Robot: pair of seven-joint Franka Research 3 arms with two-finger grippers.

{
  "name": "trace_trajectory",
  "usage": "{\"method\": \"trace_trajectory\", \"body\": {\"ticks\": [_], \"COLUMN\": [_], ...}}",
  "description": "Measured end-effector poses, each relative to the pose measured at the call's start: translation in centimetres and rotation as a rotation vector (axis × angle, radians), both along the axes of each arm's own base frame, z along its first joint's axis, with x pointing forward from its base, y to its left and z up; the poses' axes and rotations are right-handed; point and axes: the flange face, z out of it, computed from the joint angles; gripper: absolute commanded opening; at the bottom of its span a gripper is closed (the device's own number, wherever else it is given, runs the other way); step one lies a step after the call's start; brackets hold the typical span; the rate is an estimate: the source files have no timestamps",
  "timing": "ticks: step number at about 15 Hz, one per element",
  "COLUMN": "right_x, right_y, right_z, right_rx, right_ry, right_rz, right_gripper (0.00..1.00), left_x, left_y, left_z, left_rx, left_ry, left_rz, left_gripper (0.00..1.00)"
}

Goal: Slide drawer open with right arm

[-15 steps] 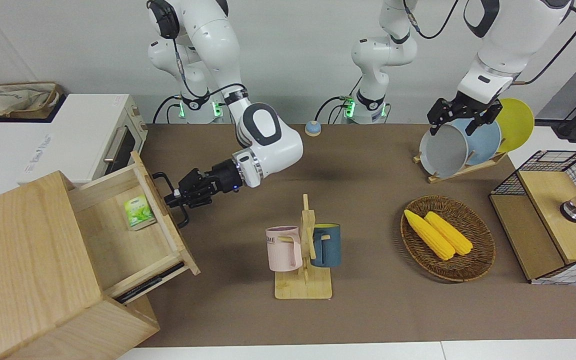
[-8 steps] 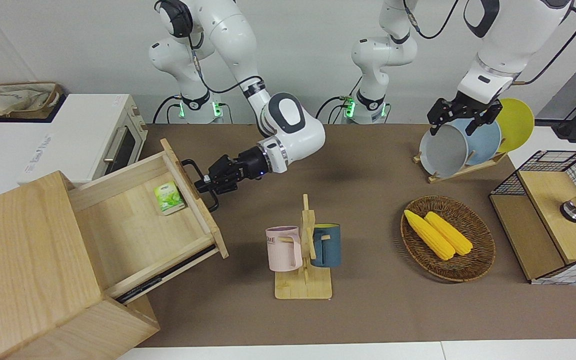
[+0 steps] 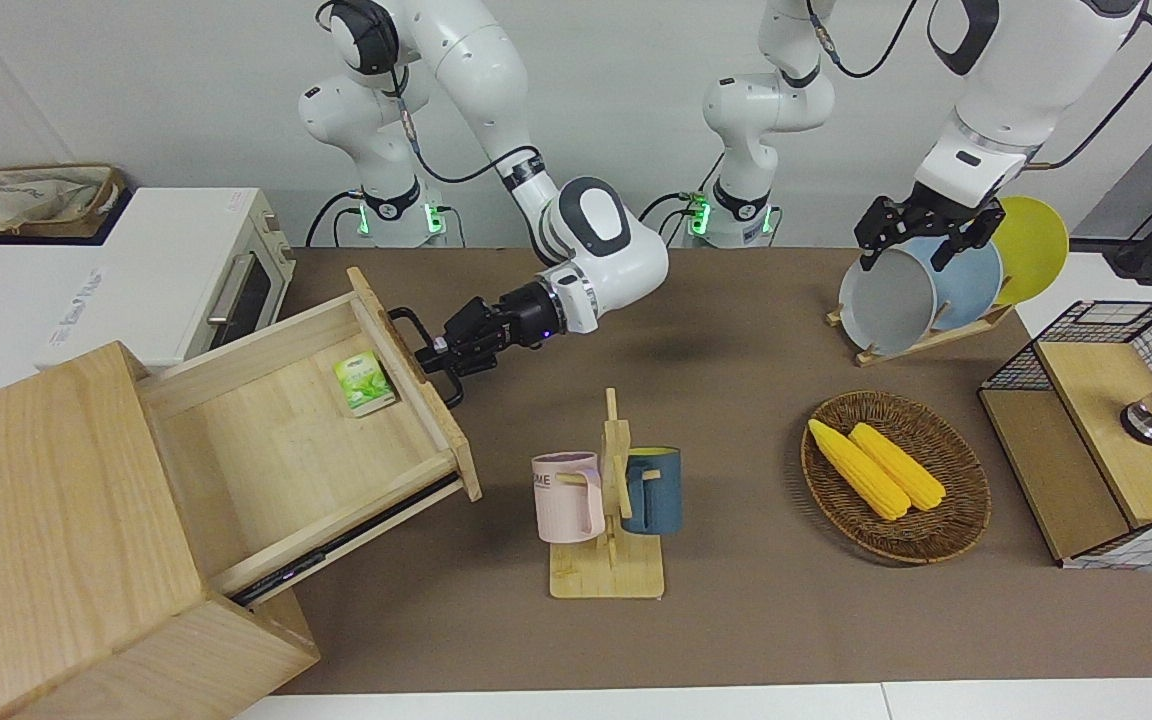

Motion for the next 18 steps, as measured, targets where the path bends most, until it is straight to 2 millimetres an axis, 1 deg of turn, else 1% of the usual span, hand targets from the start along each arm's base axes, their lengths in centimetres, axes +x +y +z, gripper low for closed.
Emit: {"method": "trace_trajectory", "body": {"ticks": [6,10,13,18], "right_x": [-0.1,-0.4,-1.4,-3.3], "right_y": [0.9,1.2,2.6,5.8], "right_z": [0.9,1.5,2.4,4.2], "right_rx": [0.018,0.102,0.158,0.296], "right_ry": [-0.024,-0.065,-0.060,-0.022], "right_rz": [0.011,-0.029,-0.061,-0.085], "right_gripper": [0.983,0.983,0.983,0.983], "left_x": [0.0,0.0,0.0,0.0], "left_y": [0.0,0.0,0.0,0.0], "left_z": [0.0,0.0,0.0,0.0], "left_rx": [0.000,0.000,0.000,0.000], "left_ry": [0.000,0.000,0.000,0.000], "left_rz": [0.000,0.000,0.000,0.000], "left_gripper": [0.99,0.99,0.99,0.99]}}
